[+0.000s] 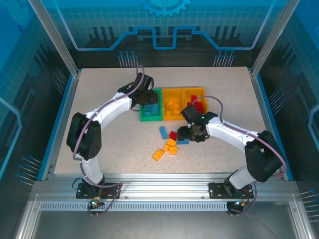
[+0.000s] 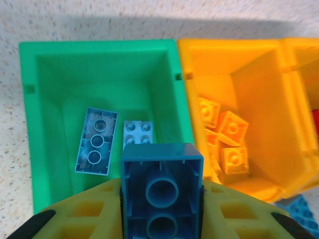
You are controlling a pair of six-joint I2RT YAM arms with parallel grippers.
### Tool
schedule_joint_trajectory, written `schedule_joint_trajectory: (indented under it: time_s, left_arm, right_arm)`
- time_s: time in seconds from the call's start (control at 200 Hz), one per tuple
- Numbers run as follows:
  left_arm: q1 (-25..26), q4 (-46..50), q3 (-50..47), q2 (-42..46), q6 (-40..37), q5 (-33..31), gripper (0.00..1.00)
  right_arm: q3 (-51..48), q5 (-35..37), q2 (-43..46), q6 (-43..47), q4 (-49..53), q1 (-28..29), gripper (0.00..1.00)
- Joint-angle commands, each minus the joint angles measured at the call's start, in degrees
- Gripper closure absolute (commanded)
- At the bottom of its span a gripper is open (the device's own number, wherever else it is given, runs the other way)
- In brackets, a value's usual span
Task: Sort the legos into containers by color
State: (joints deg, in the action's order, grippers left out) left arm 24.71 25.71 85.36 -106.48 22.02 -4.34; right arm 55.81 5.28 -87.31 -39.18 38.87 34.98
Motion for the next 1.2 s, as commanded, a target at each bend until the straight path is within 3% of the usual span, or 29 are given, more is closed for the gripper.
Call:
schedule_joint_trajectory:
  time_s: [0.0, 0.23, 0.36, 0.43, 0.61, 0.74, 0.84, 1.015, 1.195]
  left_arm:
    - [-1.32, 3.24, 3.25, -3.12, -0.49, 2.81, 0.66]
    - [-1.59, 2.67, 3.58, -4.51, 0.12, 2.36, 0.61]
    - [-1.54, 3.03, 3.97, -4.73, 0.28, 2.51, 0.50]
    - [-1.54, 3.40, 3.98, -4.62, 0.67, 2.44, 0.39]
    - [-1.56, 3.38, 2.66, -2.74, 1.89, 2.61, 0.32]
    - [-1.57, 1.22, -0.60, 1.08, 3.36, 3.40, 0.21]
    - [-1.59, -0.19, -3.51, 4.50, 4.22, 3.17, 0.02]
    - [-1.56, -0.58, -8.96, 9.72, 4.48, 2.26, 0.01]
    - [-1.53, -0.66, -16.43, 14.38, 5.59, 1.02, 0.01]
  right_arm:
    - [0.73, 3.51, -2.13, -3.53, 0.09, 0.42, 0.22]
    - [3.62, 10.81, -5.94, 6.30, 0.85, -0.69, 0.23]
    - [3.77, 8.46, -8.37, 11.60, -2.07, -4.40, 0.24]
    - [4.54, 7.65, -10.04, 13.32, -2.32, -6.26, 0.25]
    - [6.69, 6.65, -13.85, 17.00, -2.47, -8.08, 0.27]
    - [8.71, 6.38, -16.76, 17.86, -2.01, -8.09, 0.36]
    - [9.62, 7.13, -18.16, 18.14, -1.78, -8.09, 0.48]
    - [9.75, 8.03, -17.54, 18.11, -0.85, -7.95, 0.69]
    - [10.65, 7.63, -12.08, 16.67, 2.01, -5.52, 0.74]
